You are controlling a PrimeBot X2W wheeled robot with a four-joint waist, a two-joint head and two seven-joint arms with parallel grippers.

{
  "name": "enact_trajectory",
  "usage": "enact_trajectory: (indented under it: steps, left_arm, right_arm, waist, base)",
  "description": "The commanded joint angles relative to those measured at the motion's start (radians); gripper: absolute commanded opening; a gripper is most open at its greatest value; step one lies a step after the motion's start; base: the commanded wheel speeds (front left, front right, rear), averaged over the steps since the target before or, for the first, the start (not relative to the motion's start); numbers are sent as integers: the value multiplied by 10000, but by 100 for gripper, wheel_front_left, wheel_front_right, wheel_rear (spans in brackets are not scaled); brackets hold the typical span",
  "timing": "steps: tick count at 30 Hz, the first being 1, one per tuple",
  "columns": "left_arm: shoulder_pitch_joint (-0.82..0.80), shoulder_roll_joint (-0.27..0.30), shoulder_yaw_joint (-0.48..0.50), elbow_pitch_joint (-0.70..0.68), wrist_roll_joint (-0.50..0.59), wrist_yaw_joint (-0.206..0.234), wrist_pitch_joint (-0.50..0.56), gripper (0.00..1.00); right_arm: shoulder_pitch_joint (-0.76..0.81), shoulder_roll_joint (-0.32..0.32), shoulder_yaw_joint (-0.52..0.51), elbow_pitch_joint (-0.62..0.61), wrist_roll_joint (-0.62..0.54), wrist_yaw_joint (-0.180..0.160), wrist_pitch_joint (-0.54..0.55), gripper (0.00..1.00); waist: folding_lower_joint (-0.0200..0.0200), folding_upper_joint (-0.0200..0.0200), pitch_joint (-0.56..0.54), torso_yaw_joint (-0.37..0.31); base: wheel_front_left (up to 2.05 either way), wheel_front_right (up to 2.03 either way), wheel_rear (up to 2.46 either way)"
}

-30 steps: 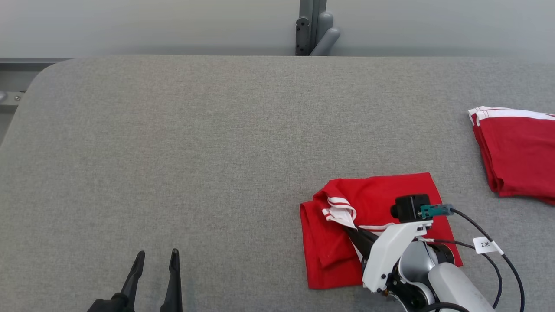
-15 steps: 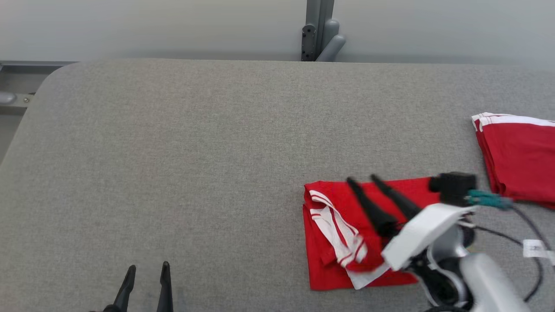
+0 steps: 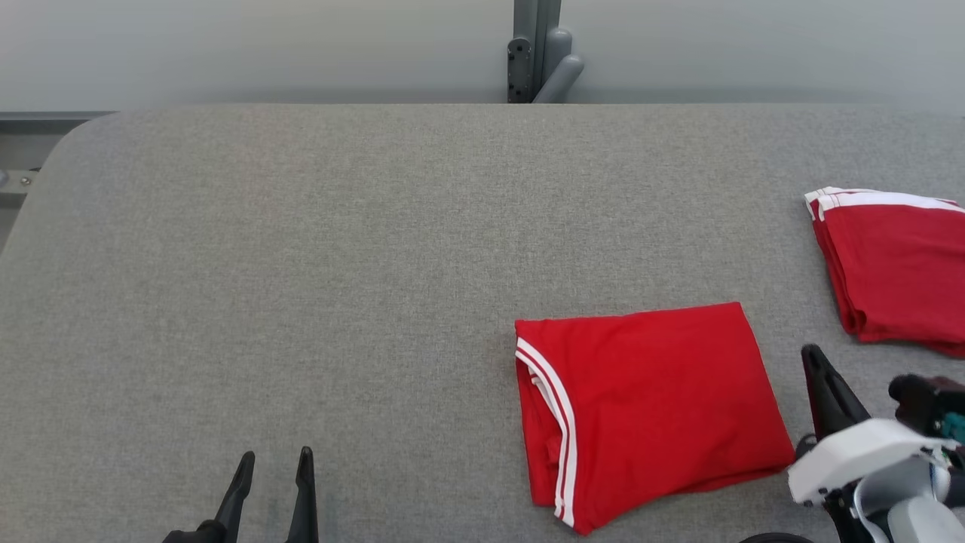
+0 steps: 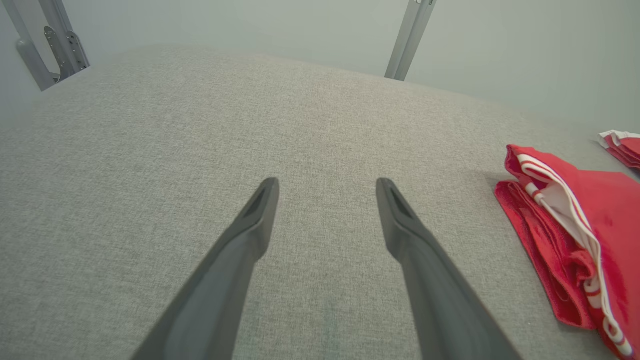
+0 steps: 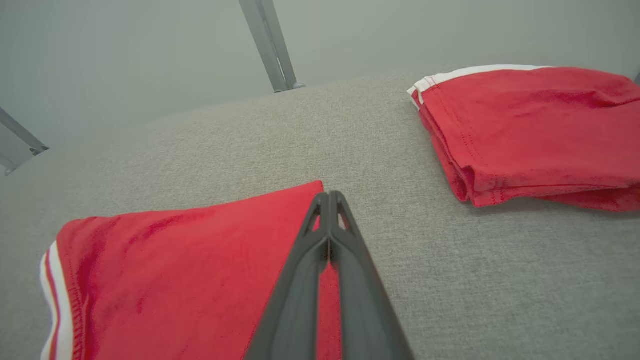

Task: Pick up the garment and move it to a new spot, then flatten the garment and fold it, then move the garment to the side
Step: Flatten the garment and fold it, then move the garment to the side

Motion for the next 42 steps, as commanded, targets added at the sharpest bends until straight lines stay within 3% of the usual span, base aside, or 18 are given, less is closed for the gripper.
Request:
enact_trajectory:
  steps: [1,2,3,4,5,7,14,25,33,38,42]
  left_arm:
    - [39,17,-8,44,-35,-38,-24,100]
    - [198,17,-6,91,53,-43,-24,100]
    - [287,18,15,93,86,-29,-24,100]
    - [386,18,62,71,96,13,-24,100]
    - [444,18,131,35,104,61,-24,100]
    - [545,17,204,-50,120,95,-24,100]
    - [686,18,282,72,153,42,-24,100]
    - [877,17,551,411,286,-110,-24,100]
    - [823,17,566,372,302,-149,-24,100]
    - [620,17,520,242,161,-123,-24,100]
    - [483,18,333,166,19,-105,-24,100]
  right_arm:
    - [262,-97,-63,501,-348,0,-626,2]
    - [493,-168,-121,1218,-680,-1,-1504,9]
    - [606,-230,-184,1505,-986,-1,-1878,24]
    - [736,-227,-240,1766,-1190,-1,-2129,50]
    - [840,-163,-354,1947,-1372,-1,-2284,100]
    - [1032,-54,-672,2086,-1734,-1,-2404,100]
    - [2010,653,-2141,290,-3021,-1,-2430,100]
    - [3037,1057,-2443,-258,-3534,-1,-2434,100]
    - [3004,1089,-2204,-389,-3633,-1,-2435,100]
    - [2423,1001,-1380,645,-2381,-1,-2355,100]
    - [1390,227,-90,1012,-1095,-1,-749,100]
  waist:
    - [0,-1,-169,69]
    - [0,-1,-368,101]
    - [0,-1,-501,123]
    - [0,-1,-597,136]
    - [0,-1,-671,141]
    - [0,-1,-792,149]
    - [0,-1,-1081,125]
    - [0,-1,-1605,13]
    - [0,-1,-1685,-80]
    - [0,-1,-1527,-78]
    - [0,-1,-1219,-160]
  base:
    - [0,0,0]
    - [0,0,0]
    - [0,0,0]
    - [0,0,0]
    - [0,0,0]
    - [0,0,0]
    - [0,0,0]
    - [0,0,0]
    - [0,0,0]
    - [0,0,0]
    - [0,0,0]
